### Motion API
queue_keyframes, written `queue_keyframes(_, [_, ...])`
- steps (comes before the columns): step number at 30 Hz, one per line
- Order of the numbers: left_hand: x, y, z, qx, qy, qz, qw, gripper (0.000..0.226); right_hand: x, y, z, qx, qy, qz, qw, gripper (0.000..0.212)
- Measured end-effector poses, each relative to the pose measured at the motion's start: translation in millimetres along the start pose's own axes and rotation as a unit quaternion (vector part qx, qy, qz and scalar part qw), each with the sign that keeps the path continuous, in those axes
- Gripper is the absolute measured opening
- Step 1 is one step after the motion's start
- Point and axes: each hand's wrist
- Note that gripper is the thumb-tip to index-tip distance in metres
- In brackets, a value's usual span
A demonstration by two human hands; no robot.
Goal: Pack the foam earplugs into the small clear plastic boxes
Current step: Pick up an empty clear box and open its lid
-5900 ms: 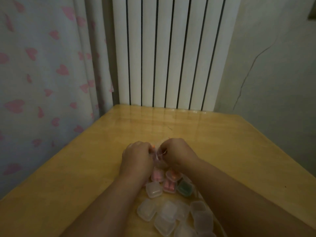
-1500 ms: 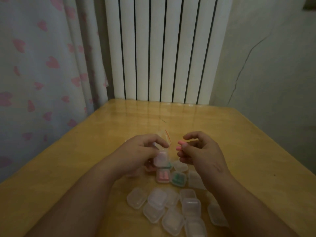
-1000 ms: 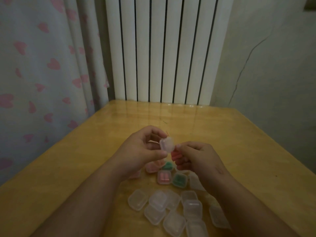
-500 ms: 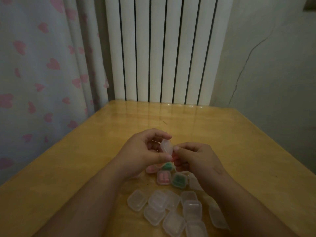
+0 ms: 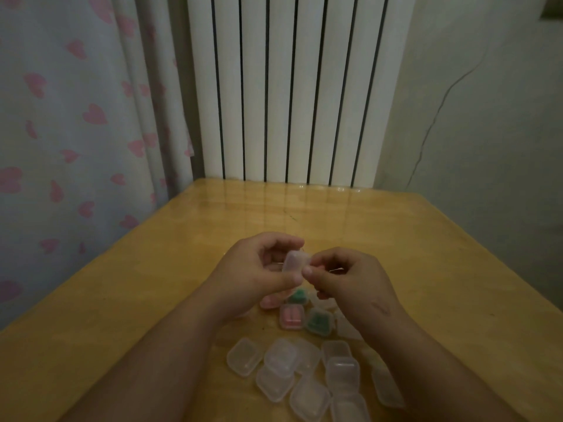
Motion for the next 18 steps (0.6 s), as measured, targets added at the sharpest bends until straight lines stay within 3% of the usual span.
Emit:
queue_keyframes(2, [1.1, -0.6, 0.5, 0.01, -0.012, -0.009, 1.0, 0.036, -0.4, 0.3, 0.4, -0.008, -0.014, -0.002, 1.0, 0.01])
queue_keyframes(5, [3.5, -1.2, 2.0, 0.032, -0.029, 0.02, 0.999, 0.044, 0.0, -0.7, 1.4, 0.006, -0.014, 0.012, 1.0, 0.011])
queue_keyframes(11, [4.9, 1.3, 3.7, 0.052, -0.046, -0.006, 0.998, 0.052, 0.8, 3.0, 2.9, 0.103, 0.05, 0.148, 0.982, 0.017])
queue_keyframes(18, [4.7, -0.6, 1.5, 0.047, -0.042, 0.024, 0.998, 0.034, 3.9, -0.1, 0.1, 0.077, 0.05, 0.137, 0.986, 0.016])
Point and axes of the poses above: each hand's wrist, its own z-axis towards the middle knuckle, its own x-axis out of the palm, y = z × x, and after that the axes turned 2 degrees about -z, right-handed
